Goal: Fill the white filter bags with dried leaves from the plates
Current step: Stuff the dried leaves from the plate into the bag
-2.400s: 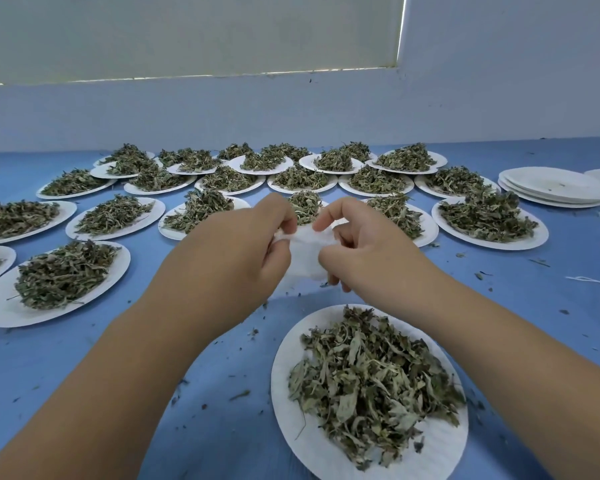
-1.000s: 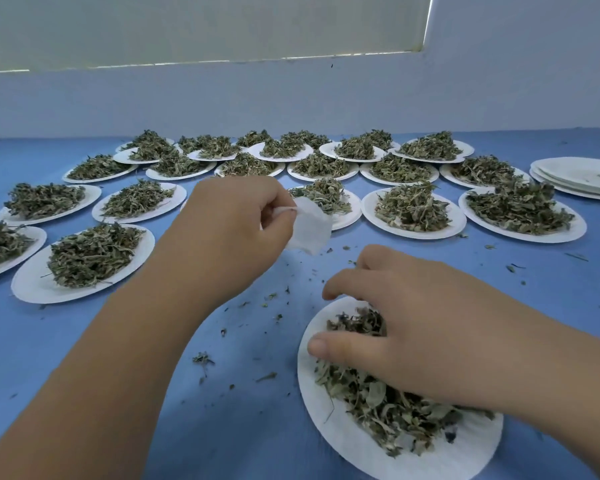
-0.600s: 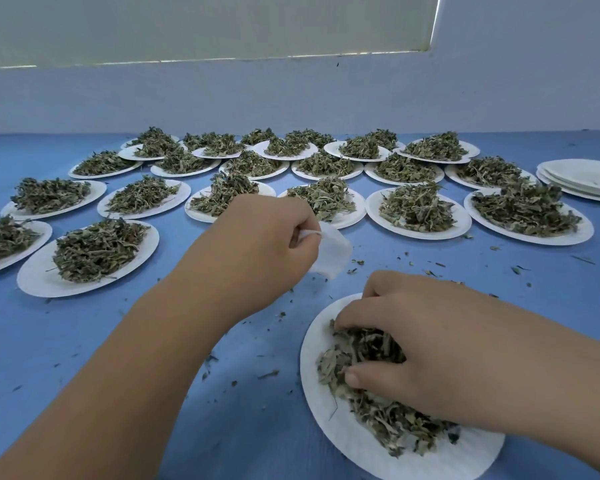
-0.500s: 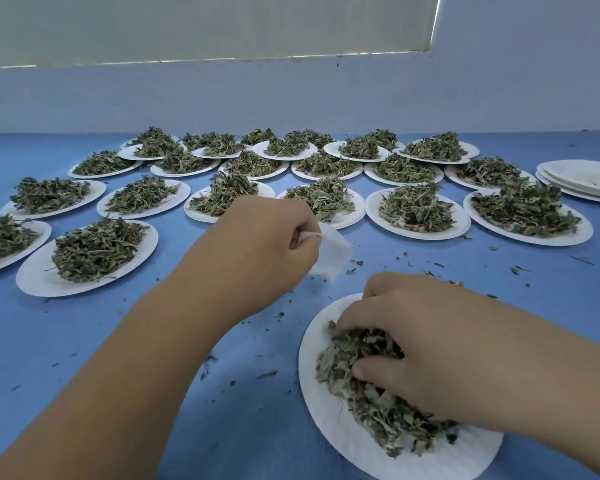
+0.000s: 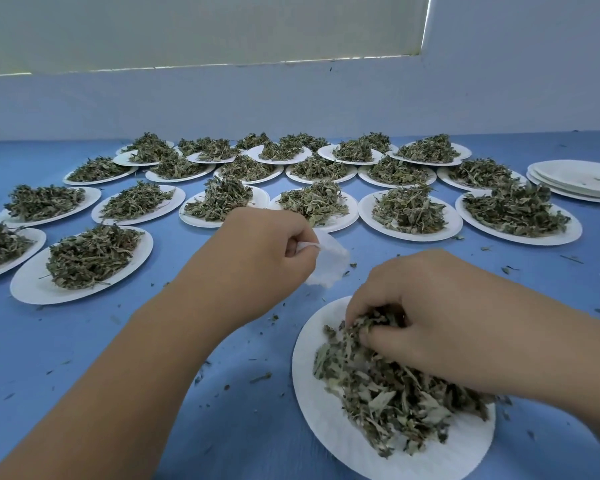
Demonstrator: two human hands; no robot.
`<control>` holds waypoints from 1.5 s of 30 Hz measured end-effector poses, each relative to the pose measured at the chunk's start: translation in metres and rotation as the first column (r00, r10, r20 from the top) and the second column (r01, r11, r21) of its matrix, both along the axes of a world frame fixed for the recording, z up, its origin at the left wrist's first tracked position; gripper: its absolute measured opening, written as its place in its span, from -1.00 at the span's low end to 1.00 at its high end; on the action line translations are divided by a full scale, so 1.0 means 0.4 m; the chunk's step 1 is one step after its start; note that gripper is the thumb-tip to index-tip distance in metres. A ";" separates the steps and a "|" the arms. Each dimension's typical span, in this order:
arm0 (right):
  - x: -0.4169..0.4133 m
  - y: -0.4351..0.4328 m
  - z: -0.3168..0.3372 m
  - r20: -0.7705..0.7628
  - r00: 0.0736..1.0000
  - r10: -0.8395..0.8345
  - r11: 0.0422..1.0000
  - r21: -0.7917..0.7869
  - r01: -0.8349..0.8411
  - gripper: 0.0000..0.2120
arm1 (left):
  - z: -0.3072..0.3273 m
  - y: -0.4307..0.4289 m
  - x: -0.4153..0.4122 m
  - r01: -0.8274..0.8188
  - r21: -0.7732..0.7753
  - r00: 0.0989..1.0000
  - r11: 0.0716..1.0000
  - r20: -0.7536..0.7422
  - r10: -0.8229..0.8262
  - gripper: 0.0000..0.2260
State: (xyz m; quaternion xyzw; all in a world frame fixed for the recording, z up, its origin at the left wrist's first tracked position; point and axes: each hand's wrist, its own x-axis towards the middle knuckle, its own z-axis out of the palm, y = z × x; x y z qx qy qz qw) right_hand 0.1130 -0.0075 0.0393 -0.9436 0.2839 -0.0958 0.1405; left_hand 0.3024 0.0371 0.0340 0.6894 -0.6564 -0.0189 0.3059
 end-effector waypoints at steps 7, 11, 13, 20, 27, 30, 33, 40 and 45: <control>-0.024 -0.031 0.032 0.180 0.981 -0.065 0.979 0.200 0.028 -0.93 | -0.002 0.002 0.001 0.019 -0.028 0.997 0.999 -0.077 -0.021 -0.94; -0.025 -0.031 0.040 0.274 0.956 -0.100 0.966 0.256 0.028 -0.91 | -0.004 0.002 -0.005 0.028 -0.047 0.998 0.998 -0.056 -0.030 -0.93; -0.022 -0.031 0.041 0.324 0.938 -0.127 0.965 0.260 0.040 -0.89 | -0.006 0.001 -0.012 0.033 -0.055 0.997 0.998 -0.067 -0.037 -0.91; -0.009 -0.024 0.023 0.397 0.903 -0.168 0.982 0.149 0.117 -0.92 | -0.003 0.001 -0.033 0.068 -0.065 0.979 0.996 -0.187 -0.080 -0.88; 0.003 -0.010 0.001 0.366 0.904 -0.220 0.974 0.039 0.222 -0.91 | -0.005 0.000 -0.052 0.095 -0.018 0.959 0.995 -0.265 -0.096 -0.90; 0.006 -0.007 0.000 0.359 0.902 -0.240 0.969 0.030 0.246 -0.86 | -0.011 -0.002 -0.060 0.092 0.002 0.943 0.996 -0.323 -0.086 -0.90; 0.005 -0.002 0.002 0.337 0.908 -0.250 0.966 0.019 0.258 -0.87 | -0.016 -0.004 -0.068 0.097 0.021 0.928 0.995 -0.365 -0.083 -0.90; 0.002 -0.005 0.013 0.336 0.907 -0.254 0.963 0.002 0.269 -0.75 | -0.015 -0.004 -0.074 0.088 0.046 0.886 0.995 -0.459 -0.057 -0.89; 0.003 0.003 0.011 0.365 0.897 -0.251 0.963 0.003 0.269 -0.79 | -0.015 -0.004 -0.078 0.078 0.054 0.857 0.996 -0.514 -0.039 -0.86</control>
